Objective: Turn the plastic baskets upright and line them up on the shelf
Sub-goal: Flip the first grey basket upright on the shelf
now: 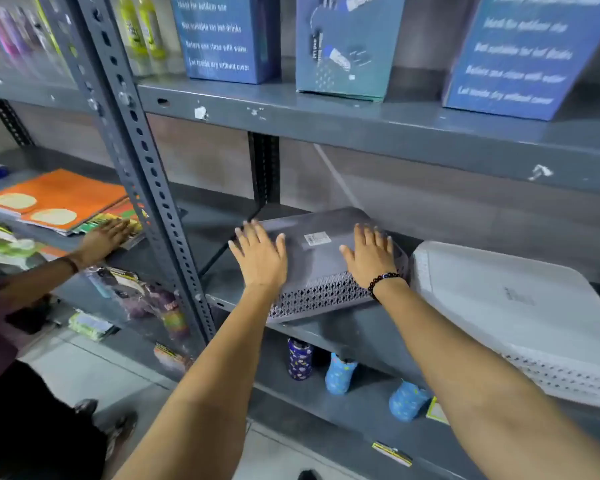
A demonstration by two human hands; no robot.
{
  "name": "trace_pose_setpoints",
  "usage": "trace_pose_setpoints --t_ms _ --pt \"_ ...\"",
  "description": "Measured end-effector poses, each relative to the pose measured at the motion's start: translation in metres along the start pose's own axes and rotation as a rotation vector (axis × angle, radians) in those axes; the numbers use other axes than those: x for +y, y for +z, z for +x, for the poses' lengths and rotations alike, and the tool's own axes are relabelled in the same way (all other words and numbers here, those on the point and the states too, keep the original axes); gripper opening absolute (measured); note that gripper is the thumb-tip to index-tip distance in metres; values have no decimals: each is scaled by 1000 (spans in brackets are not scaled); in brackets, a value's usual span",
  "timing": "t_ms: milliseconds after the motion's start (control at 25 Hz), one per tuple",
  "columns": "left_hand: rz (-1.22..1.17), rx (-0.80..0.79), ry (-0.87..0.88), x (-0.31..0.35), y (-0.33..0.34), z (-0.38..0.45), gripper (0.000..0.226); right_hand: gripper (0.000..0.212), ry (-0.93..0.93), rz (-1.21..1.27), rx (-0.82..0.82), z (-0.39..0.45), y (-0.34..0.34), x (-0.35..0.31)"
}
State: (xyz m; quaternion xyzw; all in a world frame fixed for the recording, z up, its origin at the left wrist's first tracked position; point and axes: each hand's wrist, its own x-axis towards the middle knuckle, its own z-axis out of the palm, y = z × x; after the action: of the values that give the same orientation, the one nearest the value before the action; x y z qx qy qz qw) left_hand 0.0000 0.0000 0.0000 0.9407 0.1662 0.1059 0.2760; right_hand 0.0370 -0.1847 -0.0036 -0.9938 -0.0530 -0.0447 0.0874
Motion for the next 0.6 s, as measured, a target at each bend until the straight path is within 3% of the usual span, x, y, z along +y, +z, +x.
trace_pose_setpoints --t_ms 120,240,320,480,600 --pt "-246 -77 -476 1 11 40 66 63 135 7 10 39 2 8" --pt "-528 -156 -661 0 8 66 60 69 320 121 -78 66 3 11" --pt "-589 -159 -761 4 1 74 53 71 433 181 -128 77 4 11" --pt "-510 -206 -769 12 -13 90 48 66 617 357 -71 84 -7 1" --pt "-585 -113 -706 11 -21 99 57 63 707 569 84 77 -25 -7"
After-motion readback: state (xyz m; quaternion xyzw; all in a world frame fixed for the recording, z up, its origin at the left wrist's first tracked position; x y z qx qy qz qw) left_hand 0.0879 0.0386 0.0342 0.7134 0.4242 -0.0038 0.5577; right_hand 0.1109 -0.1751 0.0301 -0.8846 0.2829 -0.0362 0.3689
